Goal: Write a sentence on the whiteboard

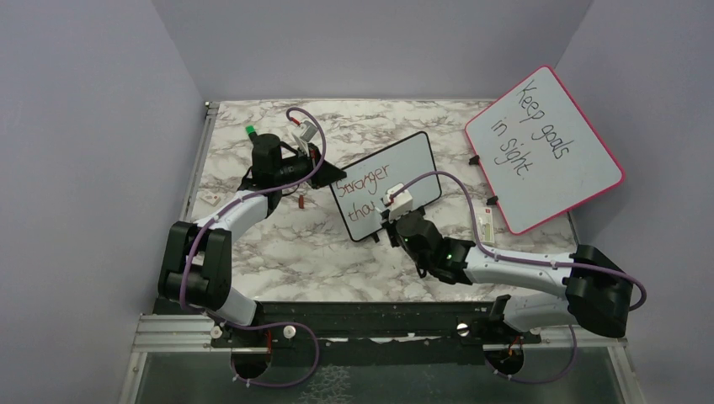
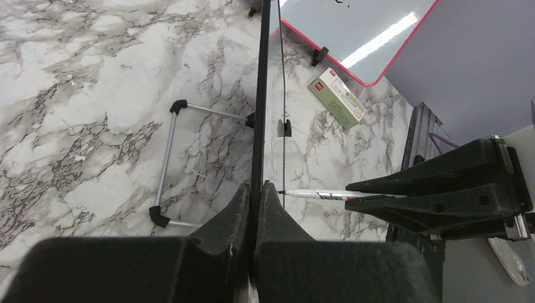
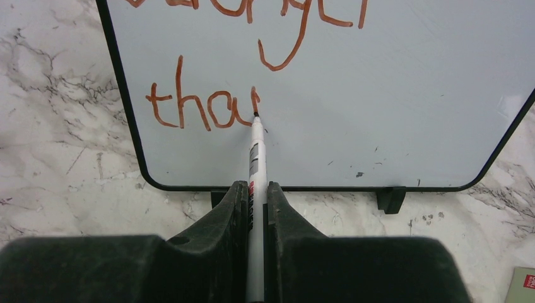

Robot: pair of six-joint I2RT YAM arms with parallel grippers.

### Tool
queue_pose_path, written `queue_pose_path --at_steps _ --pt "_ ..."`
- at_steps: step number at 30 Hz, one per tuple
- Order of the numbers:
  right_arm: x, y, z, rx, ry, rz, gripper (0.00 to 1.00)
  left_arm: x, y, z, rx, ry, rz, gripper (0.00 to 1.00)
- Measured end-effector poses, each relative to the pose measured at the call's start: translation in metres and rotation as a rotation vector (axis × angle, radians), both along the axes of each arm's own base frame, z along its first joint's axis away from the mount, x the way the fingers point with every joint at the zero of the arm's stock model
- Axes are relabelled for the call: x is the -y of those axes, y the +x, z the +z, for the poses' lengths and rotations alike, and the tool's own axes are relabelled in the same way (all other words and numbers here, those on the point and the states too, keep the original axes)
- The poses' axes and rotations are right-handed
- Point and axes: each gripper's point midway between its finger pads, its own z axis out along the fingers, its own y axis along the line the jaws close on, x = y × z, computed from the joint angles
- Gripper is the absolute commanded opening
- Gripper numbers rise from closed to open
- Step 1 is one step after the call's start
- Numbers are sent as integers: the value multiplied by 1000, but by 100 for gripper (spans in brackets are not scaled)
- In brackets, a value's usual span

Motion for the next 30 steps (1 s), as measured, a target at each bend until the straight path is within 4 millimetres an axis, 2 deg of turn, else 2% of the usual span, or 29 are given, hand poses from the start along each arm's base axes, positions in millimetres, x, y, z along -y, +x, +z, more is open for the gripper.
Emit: queue_pose_path --at_steps 30 --pt "2 -4 -6 -26 -8 5 1 0 0 0 -1 1 0 0"
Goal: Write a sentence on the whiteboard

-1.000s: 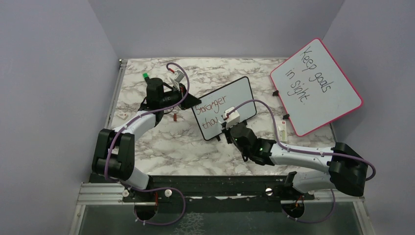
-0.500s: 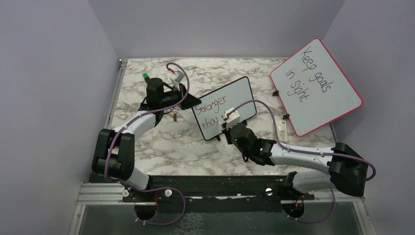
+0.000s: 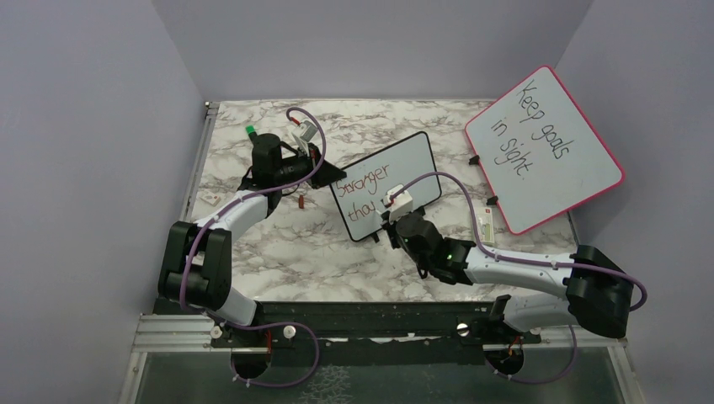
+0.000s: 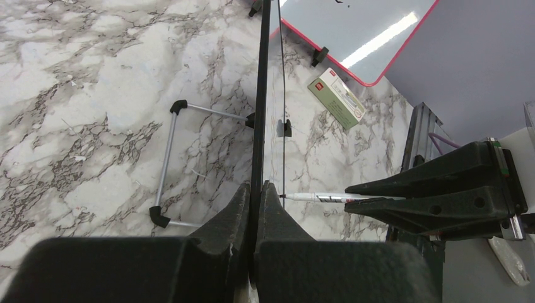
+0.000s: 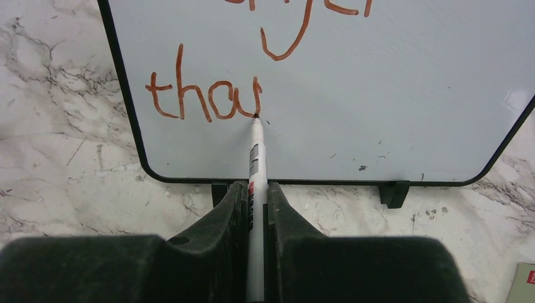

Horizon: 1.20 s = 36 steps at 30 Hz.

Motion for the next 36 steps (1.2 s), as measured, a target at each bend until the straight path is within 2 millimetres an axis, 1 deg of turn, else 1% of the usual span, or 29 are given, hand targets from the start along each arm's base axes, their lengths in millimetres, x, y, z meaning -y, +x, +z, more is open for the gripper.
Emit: queue_pose_path --at_steps 12,21,36 --pt "-1 9 9 48 8 -4 1 0 1 0 3 2 4 0" --pt "-1 16 9 60 10 -14 1 -1 4 -1 5 6 21 0" --pt "4 24 15 82 12 -30 1 -1 4 0 6 8 24 0"
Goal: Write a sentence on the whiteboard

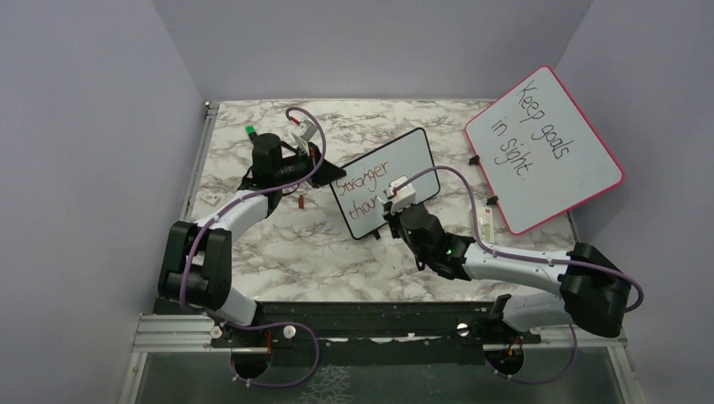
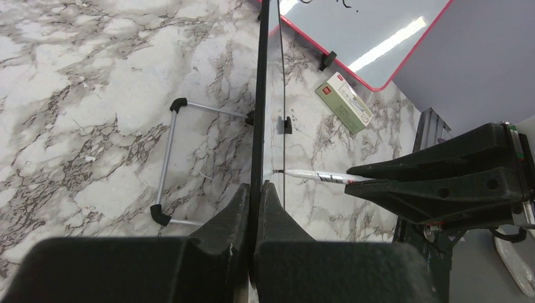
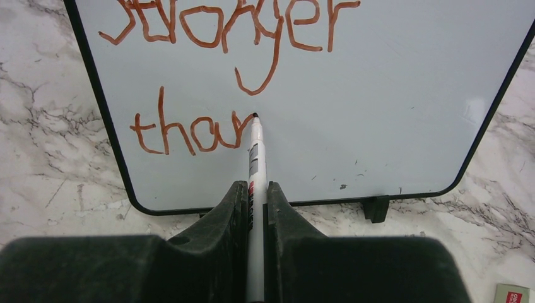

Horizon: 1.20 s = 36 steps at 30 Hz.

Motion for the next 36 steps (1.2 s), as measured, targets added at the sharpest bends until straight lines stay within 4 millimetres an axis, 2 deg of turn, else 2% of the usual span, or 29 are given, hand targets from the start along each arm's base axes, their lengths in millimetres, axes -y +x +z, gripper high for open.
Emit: queue_pose_path --at_steps 14,36 --pt "10 4 -3 -24 4 -33 1 1 0 0 -1 1 0 0" --pt "15 -7 -18 -93 -33 -13 1 1 0 0 -2 3 0 0"
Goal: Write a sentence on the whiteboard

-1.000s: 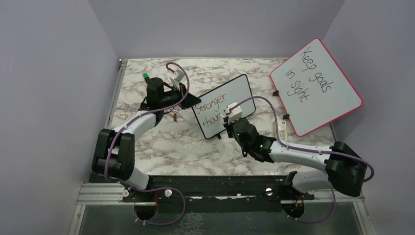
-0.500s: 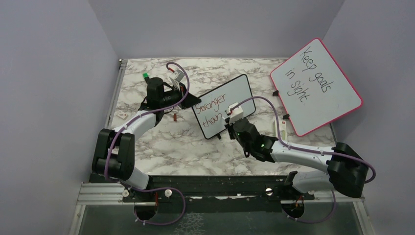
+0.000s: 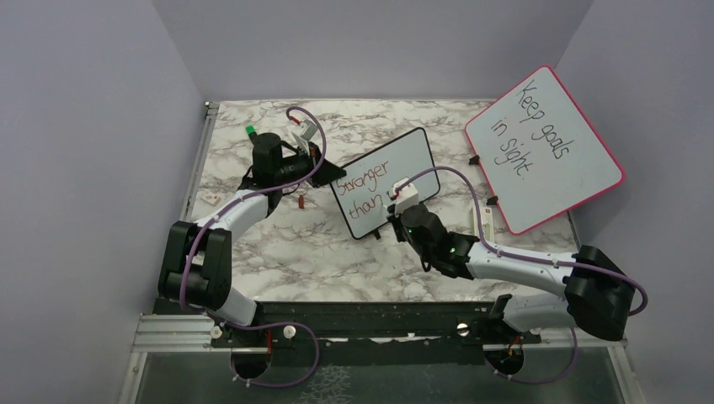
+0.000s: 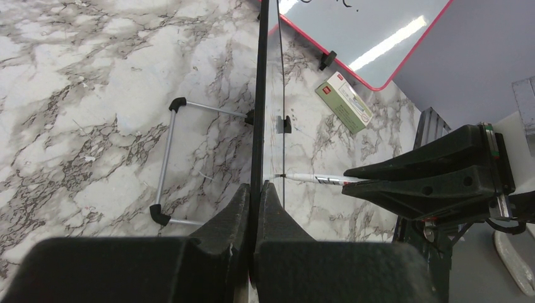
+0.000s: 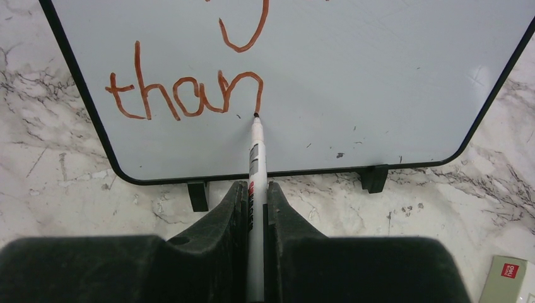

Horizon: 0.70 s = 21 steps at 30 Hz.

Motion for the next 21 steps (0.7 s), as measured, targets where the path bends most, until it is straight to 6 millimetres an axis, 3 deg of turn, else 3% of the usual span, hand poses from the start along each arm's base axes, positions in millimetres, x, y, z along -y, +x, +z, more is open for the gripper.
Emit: queue_pose_path --at_steps 8,18,21 --pt "10 -4 3 11 14 -7 1 0 0 0 -2 1 0 0" --pt "39 16 18 44 80 -84 1 0 0 0 -1 3 -1 0" --pt "37 17 22 50 100 -73 1 0 0 1 -3 4 -2 0"
